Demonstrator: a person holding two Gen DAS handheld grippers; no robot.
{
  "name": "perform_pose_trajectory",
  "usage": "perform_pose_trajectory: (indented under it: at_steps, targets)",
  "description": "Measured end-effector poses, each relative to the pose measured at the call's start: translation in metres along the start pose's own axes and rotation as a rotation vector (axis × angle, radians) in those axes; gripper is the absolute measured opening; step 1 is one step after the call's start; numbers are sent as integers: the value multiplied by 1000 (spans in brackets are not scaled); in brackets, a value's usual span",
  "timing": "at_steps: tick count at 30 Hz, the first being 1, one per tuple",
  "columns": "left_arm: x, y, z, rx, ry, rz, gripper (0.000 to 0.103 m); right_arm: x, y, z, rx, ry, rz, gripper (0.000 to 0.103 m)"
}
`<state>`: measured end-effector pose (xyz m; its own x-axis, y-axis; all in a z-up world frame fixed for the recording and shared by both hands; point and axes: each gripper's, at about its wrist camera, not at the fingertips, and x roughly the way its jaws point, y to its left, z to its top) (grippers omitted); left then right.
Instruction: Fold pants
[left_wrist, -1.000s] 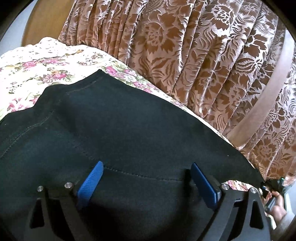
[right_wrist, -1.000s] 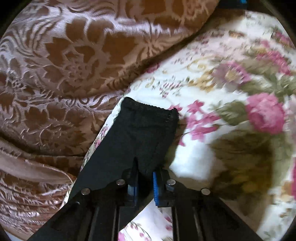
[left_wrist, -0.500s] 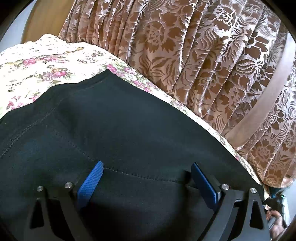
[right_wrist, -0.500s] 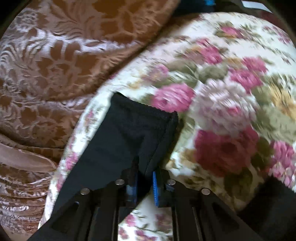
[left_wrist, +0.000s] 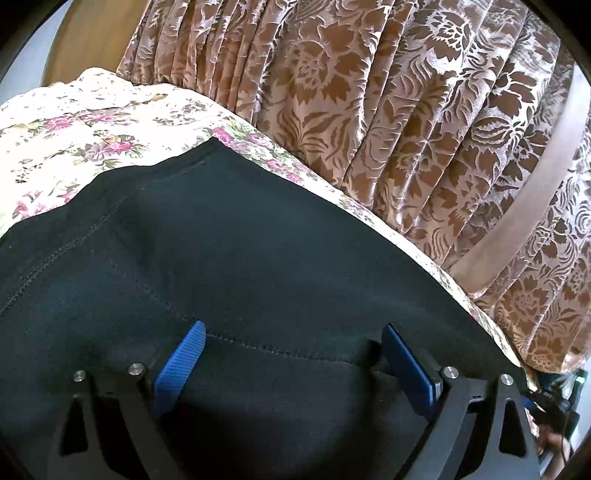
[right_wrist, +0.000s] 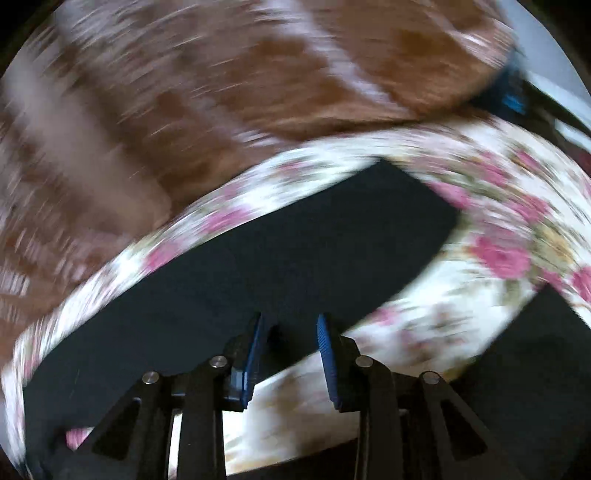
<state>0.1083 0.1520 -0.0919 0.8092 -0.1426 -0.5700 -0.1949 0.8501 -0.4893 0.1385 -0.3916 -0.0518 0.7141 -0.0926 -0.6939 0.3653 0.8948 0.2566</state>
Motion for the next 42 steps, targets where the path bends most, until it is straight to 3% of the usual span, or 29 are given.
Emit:
perform_pose_trajectory:
  at_steps: [3,5,8,13,17,22,25,28,33,40,42]
  targets:
    - [1,-1,1,1,7,6,96,0,51,-16,-186,-12,93,30]
    - [2,0,2,3,13,9,96,5,74,-25,-263,6,108,30]
    - [3,-1,4,5,31,15,99,20,90,-35,-295,47,81,30]
    - [8,-4,18,-2,108,14,101,30,85,-41,-277,78,85,30]
    - [6,3,56,-28,107,-33,101,33,85,-43,-268,82,95,31]
    - [20,15,121,37,36,59,102,34,82,-42,-254,82,111,31]
    - [46,24,153,126,53,123,101,35,82,-42,-250,82,115,32]
    - [70,32,170,190,71,134,100,35,82,-42,-250,82,116,32]
    - [117,52,187,216,153,204,87,35,81,-42,-249,82,117,32]
    - [151,66,191,229,206,222,81,37,78,-42,-223,87,137,32]
    - [157,67,188,228,222,215,62,38,78,-42,-216,85,139,32]
